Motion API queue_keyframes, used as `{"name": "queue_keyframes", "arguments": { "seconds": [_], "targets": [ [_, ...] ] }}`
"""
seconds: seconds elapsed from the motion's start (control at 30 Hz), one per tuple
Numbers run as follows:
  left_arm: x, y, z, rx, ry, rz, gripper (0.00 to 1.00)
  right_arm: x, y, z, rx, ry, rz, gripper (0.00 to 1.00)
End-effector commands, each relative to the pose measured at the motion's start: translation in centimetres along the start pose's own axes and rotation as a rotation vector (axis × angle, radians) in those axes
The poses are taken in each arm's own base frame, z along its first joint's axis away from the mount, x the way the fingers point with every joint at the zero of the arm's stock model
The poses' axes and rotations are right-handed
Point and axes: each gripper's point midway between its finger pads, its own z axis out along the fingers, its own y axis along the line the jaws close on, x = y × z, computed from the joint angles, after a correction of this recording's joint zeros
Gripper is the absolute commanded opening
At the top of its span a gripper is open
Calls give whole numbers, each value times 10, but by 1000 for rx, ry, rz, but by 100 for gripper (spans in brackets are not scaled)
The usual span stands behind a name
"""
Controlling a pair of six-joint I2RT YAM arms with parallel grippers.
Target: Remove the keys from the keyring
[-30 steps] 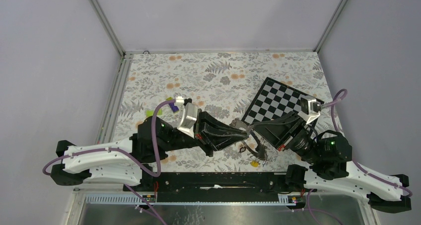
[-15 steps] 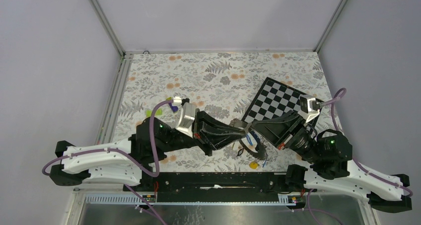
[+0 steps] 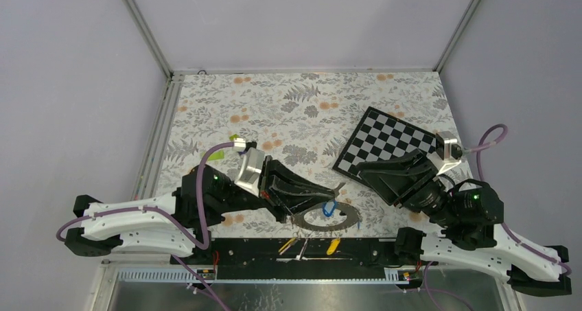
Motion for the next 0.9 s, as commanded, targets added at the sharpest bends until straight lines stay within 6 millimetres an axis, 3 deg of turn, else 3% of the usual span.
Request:
{"name": "queue_keyframes", "arguments": {
  "seconds": [0.0, 0.37, 0.73, 0.87],
  "targets": [
    [-37, -16, 1, 64, -101, 11, 0, -1, 23, -6, -109, 87, -211, 41],
    [-33, -38, 4, 182, -44, 3, 0, 36, 38, -28, -349, 361, -578, 44],
    [-27, -53, 10, 274, 22, 5, 0, 44, 3, -20, -236, 440, -739, 44],
    [-27, -51, 11, 267, 18, 8, 0, 54, 9, -26, -285, 481, -702, 42]
  ]
}}
